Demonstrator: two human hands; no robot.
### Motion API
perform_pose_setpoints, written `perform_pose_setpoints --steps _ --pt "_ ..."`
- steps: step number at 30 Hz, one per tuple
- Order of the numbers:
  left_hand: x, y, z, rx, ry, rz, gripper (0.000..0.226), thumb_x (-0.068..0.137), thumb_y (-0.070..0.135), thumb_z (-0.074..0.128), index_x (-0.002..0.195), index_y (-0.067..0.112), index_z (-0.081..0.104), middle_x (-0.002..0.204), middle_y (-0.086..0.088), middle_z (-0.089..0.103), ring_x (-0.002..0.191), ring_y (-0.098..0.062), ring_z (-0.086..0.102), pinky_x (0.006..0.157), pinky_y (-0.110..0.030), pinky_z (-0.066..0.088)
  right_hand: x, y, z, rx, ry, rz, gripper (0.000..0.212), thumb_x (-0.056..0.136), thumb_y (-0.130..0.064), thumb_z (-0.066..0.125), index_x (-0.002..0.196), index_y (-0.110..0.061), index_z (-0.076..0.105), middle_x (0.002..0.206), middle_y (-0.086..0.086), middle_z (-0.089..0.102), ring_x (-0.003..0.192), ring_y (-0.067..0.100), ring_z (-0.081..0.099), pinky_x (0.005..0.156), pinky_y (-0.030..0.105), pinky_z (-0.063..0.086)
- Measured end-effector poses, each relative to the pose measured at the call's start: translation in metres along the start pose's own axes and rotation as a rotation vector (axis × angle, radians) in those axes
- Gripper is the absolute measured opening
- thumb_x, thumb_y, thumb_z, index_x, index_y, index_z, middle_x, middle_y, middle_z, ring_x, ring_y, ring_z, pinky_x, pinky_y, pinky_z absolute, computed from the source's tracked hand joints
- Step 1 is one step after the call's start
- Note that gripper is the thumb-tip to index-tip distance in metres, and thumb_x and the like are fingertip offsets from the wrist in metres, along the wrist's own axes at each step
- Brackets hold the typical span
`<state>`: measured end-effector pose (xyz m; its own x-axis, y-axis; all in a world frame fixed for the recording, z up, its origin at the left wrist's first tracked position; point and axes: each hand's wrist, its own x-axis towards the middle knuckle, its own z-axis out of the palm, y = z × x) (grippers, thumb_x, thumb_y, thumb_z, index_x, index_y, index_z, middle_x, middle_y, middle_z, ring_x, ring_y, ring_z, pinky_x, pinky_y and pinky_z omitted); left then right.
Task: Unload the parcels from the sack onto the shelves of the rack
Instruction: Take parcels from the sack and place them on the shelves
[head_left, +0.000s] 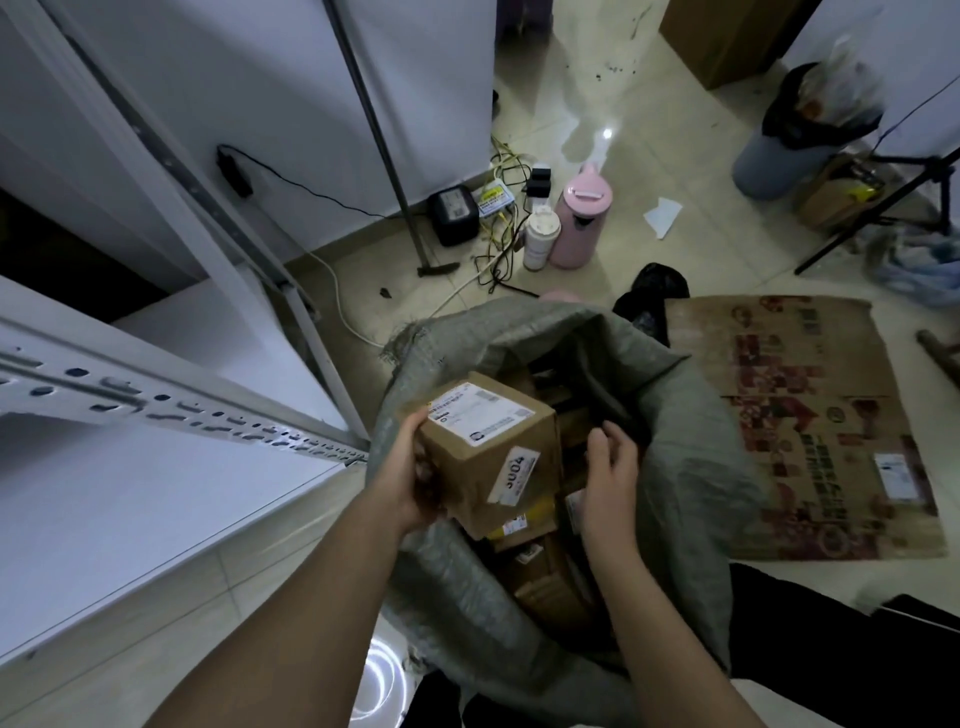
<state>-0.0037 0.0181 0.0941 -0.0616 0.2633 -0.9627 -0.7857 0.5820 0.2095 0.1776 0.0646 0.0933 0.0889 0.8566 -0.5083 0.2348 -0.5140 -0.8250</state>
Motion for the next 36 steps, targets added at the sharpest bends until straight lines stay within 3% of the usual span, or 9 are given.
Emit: perform_pose_setpoints --steps 3,6,12,16,20,25,27,30,36 --pt "-0.002 0.000 -0.002 0.044 -0.053 -0.044 0.054 0.083 0.063 0.050 0.084 0.013 0.069 0.071 -0.013 0.071 0.078 -0.028 0.062 0.071 -0.034 0.046 0.017 -0.005 0.001 0.163 -0.225 0.409 0.047 0.097 -0.057 0.037 0.128 -0.026 0.052 0.130 0.002 0.055 0.114 0.023 0.054 0.099 0.041 0.039" --pt "-0.001 -0.004 0.001 0.128 -0.078 -0.028 0.053 0.089 0.060 0.045 0.078 0.012 0.066 0.063 -0.011 0.069 0.070 -0.026 0.062 0.066 -0.032 0.045 0.023 -0.003 -0.001 0.044 -0.466 0.512 0.062 0.080 -0.078 0.042 0.116 -0.032 0.060 0.120 -0.001 0.063 0.117 0.029 0.055 0.107 0.055 0.036" --pt "0.001 -0.013 0.003 0.302 -0.108 0.196 0.061 0.081 0.041 0.067 0.135 0.020 0.049 0.112 -0.011 0.068 0.104 -0.030 0.062 0.085 -0.041 0.051 0.025 -0.013 -0.008 0.036 -0.672 0.462 0.069 0.081 -0.077 0.044 0.124 -0.027 0.063 0.115 0.005 0.071 0.108 0.029 0.066 0.102 0.048 0.045" --pt "0.006 -0.015 0.002 0.614 -0.210 0.384 0.109 0.073 0.015 0.081 0.152 0.034 0.008 0.149 -0.002 0.037 0.130 -0.024 0.044 0.104 -0.047 0.043 0.026 -0.012 -0.013 0.171 -0.613 0.371 0.064 0.095 -0.065 0.024 0.128 -0.024 0.060 0.121 0.007 0.068 0.113 0.024 0.063 0.099 0.043 0.045" --pt "0.012 -0.019 0.003 0.855 -0.247 0.517 0.128 0.068 0.002 0.082 0.152 0.032 -0.011 0.152 0.001 0.029 0.135 -0.013 0.034 0.108 -0.042 0.041 0.029 -0.003 -0.013 0.205 -0.500 0.309 0.054 0.099 -0.059 0.023 0.119 -0.027 0.063 0.114 0.003 0.071 0.112 0.022 0.064 0.097 0.042 0.046" --pt "0.011 -0.026 0.004 1.010 -0.166 0.648 0.138 0.065 0.011 0.086 0.148 0.032 -0.023 0.152 0.008 0.027 0.131 0.002 0.027 0.098 -0.017 0.040 0.032 0.009 -0.008 0.240 -0.475 0.315 0.054 0.099 -0.056 0.028 0.128 -0.024 0.061 0.121 0.007 0.068 0.114 0.025 0.063 0.105 0.050 0.042" --pt "0.012 -0.029 0.003 1.039 -0.130 0.679 0.144 0.059 0.027 0.088 0.144 0.040 -0.028 0.154 0.004 0.025 0.137 -0.005 0.027 0.108 -0.028 0.037 0.033 0.012 -0.009 0.265 -0.455 0.294 0.053 0.099 -0.053 0.030 0.129 -0.021 0.059 0.120 0.009 0.068 0.113 0.027 0.063 0.103 0.049 0.044" --pt "0.009 -0.037 0.006 0.985 -0.072 0.679 0.141 0.046 0.047 0.084 0.140 0.052 -0.022 0.153 0.002 0.024 0.139 -0.016 0.031 0.111 -0.046 0.036 0.027 0.010 -0.008 0.308 -0.366 0.292 0.049 0.098 -0.055 0.033 0.126 -0.025 0.060 0.117 0.009 0.069 0.111 0.029 0.063 0.097 0.049 0.048" --pt "-0.007 -0.059 0.034 0.406 0.235 0.544 0.136 0.048 0.038 0.092 0.148 0.033 -0.001 0.146 -0.007 0.032 0.132 -0.027 0.040 0.109 -0.046 0.037 0.003 0.014 -0.001 0.244 0.317 0.445 0.059 0.090 -0.040 0.061 0.141 -0.021 0.038 0.137 0.011 0.052 0.119 0.028 0.054 0.098 0.047 0.047"
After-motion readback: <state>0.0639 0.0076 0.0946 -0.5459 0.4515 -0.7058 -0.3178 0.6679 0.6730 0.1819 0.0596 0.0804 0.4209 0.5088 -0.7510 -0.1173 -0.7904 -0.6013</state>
